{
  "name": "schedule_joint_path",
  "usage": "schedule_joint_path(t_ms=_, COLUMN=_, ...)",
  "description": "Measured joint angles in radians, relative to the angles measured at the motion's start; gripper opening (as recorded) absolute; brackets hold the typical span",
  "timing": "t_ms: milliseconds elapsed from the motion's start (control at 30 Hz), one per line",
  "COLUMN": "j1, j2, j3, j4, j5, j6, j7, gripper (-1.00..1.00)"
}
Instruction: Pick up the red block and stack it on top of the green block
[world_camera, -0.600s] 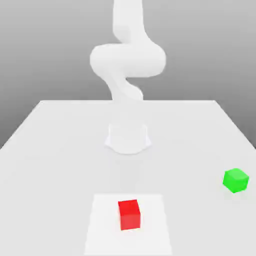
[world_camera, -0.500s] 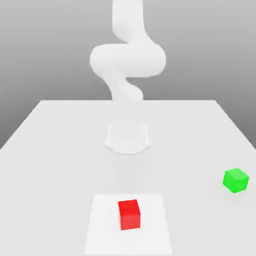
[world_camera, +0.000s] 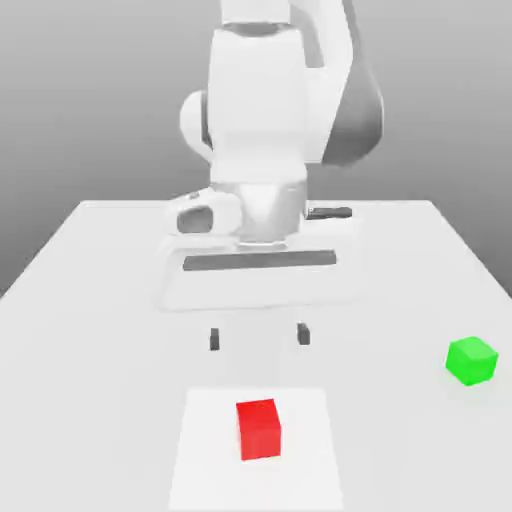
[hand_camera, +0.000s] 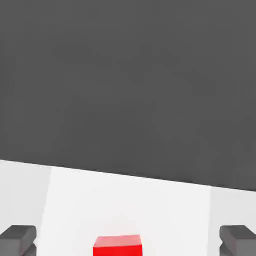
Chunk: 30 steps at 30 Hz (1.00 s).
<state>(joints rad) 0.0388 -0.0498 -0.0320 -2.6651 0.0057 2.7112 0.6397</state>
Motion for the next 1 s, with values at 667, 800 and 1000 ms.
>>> schedule_joint_path(t_ms=667, j1=-0.011, j2=0.197, j3=0.012, j4=-0.036, j5=0.003, j6=0.136, j7=-0.023, gripper=-1.00)
schedule_joint_path(t_ms=800, j1=0.069, j2=0.100, j3=0.060, j4=-0.044, j5=-0.001, j6=0.048, j7=-0.052, gripper=-1.00)
schedule_joint_path(t_ms=1000, j1=0.309, j2=0.060, j3=0.203, j4=-0.028, j5=0.009, j6=-0.008, j7=-0.175, gripper=-1.00)
